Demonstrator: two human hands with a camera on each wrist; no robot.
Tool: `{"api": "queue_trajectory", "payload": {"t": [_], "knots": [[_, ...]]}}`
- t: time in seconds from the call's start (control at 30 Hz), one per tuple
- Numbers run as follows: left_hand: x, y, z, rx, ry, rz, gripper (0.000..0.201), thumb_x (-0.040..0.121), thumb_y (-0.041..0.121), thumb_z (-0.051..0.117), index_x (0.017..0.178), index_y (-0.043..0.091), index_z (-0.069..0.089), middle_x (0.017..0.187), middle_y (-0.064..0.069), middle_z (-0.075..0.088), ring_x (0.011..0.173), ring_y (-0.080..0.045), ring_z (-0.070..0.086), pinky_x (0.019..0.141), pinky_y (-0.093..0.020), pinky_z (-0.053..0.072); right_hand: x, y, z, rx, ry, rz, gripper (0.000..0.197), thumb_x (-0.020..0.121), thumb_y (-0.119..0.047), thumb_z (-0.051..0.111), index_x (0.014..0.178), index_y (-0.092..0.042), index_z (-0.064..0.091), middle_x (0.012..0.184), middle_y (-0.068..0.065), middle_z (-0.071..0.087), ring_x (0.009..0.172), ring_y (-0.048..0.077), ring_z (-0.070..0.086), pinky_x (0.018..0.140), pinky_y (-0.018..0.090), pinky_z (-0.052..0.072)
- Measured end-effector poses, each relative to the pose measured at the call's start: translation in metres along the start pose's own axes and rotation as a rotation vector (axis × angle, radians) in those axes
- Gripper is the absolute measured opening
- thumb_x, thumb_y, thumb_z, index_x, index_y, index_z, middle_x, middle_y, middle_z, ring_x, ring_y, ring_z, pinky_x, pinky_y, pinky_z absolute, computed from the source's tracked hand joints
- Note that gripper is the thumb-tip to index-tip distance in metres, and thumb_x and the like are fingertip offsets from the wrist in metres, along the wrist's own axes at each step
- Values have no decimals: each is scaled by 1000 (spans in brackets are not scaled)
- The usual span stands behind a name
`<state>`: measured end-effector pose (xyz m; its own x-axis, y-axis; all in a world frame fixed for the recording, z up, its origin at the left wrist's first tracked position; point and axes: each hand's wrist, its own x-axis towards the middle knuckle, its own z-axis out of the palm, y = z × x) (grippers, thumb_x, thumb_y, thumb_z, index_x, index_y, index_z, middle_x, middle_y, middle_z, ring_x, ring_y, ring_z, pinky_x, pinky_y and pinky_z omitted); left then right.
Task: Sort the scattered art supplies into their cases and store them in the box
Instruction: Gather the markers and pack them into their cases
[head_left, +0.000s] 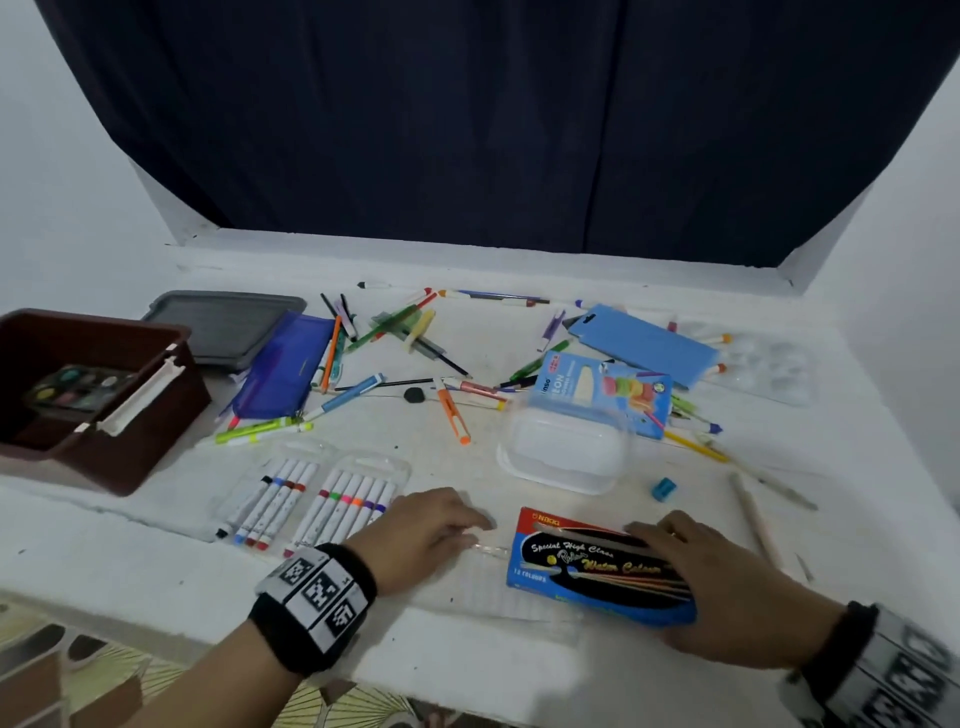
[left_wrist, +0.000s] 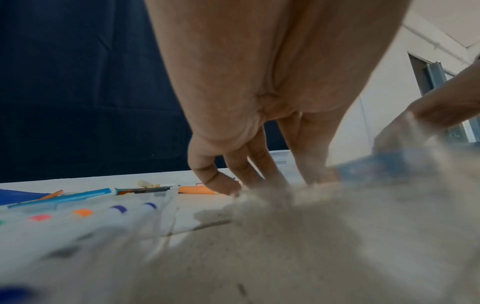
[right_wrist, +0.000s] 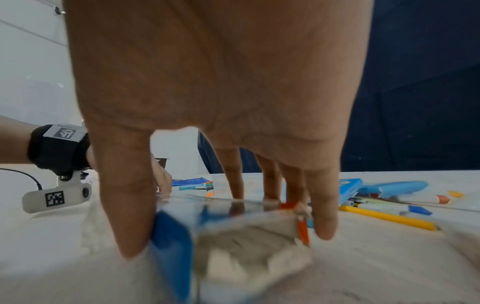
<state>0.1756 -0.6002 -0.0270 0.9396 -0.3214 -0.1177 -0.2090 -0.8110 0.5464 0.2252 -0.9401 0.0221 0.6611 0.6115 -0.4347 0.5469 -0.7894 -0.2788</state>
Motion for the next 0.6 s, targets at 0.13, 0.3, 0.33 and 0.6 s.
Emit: {"api": "queue_trajectory", "payload": {"t": [0.13,0.3,0.33,0.6], "knots": [[-3,1,1,-63,9,-49,43,96,41,60,138,33,56,118,10,55,112,-3,53,101,-28,46,-1,0,4,-57,4,38,104,71,-47,63,156,-33,5,138,-9,26,123,12,35,103,23,40],[-19,-3,-13,-46,-83,-87,72,76,66,72,140,44,48,134,27,47,124,12,43,109,-16,35,7,-10,8,-46,96,-44,101,75,-68,60,156,-32,11,153,-9,21,137,12,29,113,25,29],[-22,-4,-14,-11,-123,-86,79,71,70,73,141,47,45,140,28,42,129,12,37,113,-19,31,10,-12,8,-54,106,-64,100,76,-69,61,156,-31,13,153,-9,23,138,12,29,114,24,27],[-29,-4,-2,157,-159,-85,87,70,67,74,146,50,34,138,24,34,131,1,28,113,-26,28,20,-14,10,-15,119,-80,84,81,-55,62,152,-39,19,137,-9,42,119,12,45,102,28,41]]}}
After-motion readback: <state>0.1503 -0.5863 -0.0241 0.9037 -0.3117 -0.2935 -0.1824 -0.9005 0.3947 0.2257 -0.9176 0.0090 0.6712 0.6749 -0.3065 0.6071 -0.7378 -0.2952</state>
